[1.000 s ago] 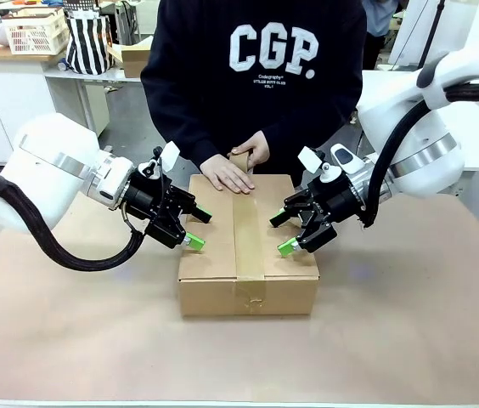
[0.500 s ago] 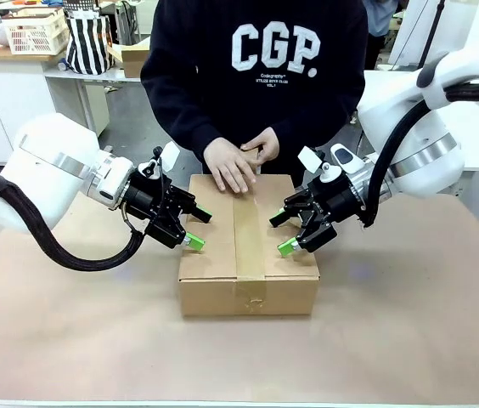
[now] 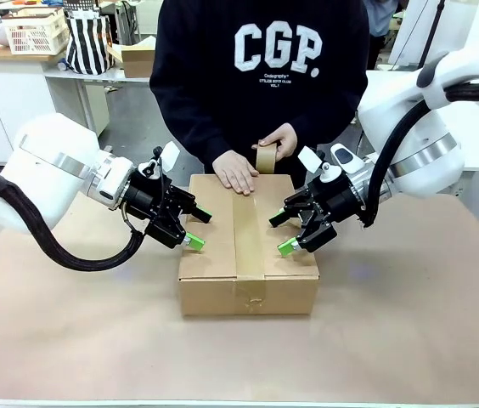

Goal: Pack the gift set into the box.
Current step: Press and hold the closed box until the human finishes sealing it.

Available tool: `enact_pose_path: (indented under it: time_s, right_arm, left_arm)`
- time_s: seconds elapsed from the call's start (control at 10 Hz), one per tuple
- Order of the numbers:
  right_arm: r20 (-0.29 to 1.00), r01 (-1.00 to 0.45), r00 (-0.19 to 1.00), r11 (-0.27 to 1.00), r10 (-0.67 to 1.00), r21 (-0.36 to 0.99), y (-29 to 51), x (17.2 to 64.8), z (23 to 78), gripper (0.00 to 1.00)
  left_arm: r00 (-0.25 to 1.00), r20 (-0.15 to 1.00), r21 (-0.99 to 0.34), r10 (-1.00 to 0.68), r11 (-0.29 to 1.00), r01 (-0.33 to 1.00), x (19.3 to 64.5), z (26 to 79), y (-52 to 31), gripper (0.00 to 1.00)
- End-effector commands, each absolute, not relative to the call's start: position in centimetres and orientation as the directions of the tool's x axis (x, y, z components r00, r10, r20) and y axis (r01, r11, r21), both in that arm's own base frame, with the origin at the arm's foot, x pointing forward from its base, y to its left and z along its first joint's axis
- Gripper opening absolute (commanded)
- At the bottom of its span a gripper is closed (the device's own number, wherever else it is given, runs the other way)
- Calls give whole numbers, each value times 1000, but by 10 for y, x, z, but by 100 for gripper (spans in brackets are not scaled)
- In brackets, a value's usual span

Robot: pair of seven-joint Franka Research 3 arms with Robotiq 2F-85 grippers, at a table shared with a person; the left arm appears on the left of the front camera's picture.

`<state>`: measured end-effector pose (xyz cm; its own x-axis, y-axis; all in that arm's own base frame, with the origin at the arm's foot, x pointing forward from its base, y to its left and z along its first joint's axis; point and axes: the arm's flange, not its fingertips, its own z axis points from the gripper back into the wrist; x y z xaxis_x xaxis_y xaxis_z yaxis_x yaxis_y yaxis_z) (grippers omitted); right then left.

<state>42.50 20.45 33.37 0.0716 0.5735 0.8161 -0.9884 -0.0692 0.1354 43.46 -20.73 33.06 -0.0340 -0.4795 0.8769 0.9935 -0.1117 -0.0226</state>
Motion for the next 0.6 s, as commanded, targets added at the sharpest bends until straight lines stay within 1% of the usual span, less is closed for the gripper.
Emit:
enact_pose_path:
  time_s: [0.0, 0.5]
  right_arm:
    - [818, -990, 69, -62, 571, 127, 205, 423, 329, 100]
    - [818, -990, 69, -62, 571, 127, 205, 423, 329, 100]
  left_arm:
    - [-31, 877, -25, -479, -109, 994, 434, 329, -207, 100]
    - [-31, 877, -25, -479, -109, 994, 434, 329, -207, 100]
